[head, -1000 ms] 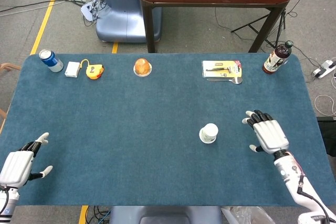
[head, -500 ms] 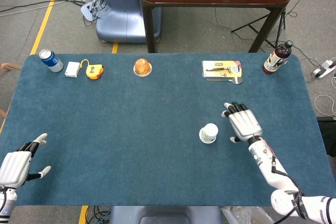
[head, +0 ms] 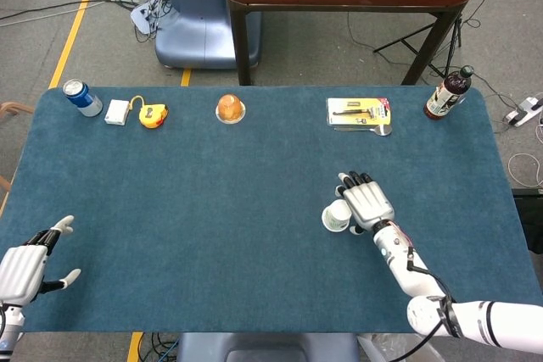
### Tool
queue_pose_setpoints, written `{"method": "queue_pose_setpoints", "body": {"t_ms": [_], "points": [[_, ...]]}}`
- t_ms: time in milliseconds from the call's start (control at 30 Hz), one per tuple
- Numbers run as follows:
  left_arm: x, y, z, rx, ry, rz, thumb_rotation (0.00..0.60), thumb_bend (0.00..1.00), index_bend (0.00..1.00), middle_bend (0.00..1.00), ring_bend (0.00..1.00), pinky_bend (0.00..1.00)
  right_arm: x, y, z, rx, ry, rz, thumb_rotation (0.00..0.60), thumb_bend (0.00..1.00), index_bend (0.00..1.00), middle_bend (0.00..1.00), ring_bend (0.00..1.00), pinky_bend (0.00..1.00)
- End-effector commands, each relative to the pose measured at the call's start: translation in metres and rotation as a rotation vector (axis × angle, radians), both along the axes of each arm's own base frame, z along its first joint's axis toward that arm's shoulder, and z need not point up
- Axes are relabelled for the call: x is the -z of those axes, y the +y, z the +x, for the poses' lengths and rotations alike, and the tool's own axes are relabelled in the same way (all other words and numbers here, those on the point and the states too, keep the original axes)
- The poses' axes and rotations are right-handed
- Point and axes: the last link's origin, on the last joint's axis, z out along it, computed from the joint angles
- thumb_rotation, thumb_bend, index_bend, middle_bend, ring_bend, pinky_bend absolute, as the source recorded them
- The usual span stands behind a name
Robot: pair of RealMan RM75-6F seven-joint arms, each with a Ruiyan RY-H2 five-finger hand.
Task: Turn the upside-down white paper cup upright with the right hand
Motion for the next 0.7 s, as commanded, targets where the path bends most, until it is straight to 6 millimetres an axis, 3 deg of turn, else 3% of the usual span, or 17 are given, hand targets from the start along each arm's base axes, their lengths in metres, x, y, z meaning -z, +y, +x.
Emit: {"method": "queue_pose_setpoints", "body": {"t_ms": [33,200,367,700], "points": [[-0.001,0.000,0.000,-0.001,-0.003,0.001,0.600,0.15,0.12,0.29,0.27,0.44,0.004,-0.001,0.000,0.006,-0.005,0.004,0.600,0.03,0.30,0.09,0.03,0.13],[-0.002,-0.001,0.000,-0.001,-0.011,0.001,0.600,0.15,0.12,0.29,0.27,0.44,0.011,-0.003,0.000,0.007,-0.012,0.001,0.600,0.04,0.30,0.09,0.03,0.13],[-0.003,-0.001,0.000,-0.003,-0.013,0.002,0.600,0.15,0.12,0.29,0.27,0.44,0.016,-0.004,-0.002,0.003,-0.014,-0.008,0.600,0.14,0.33,0.09,0.03,0.13],[-0.004,-0.002,0.000,-0.005,-0.016,0.004,0.600,0.15,0.13,0.29,0.27,0.44,0.021,-0.006,-0.009,0.001,-0.059,-0.039,0.600,0.25,0.49,0.14,0.03,0.13]]}}
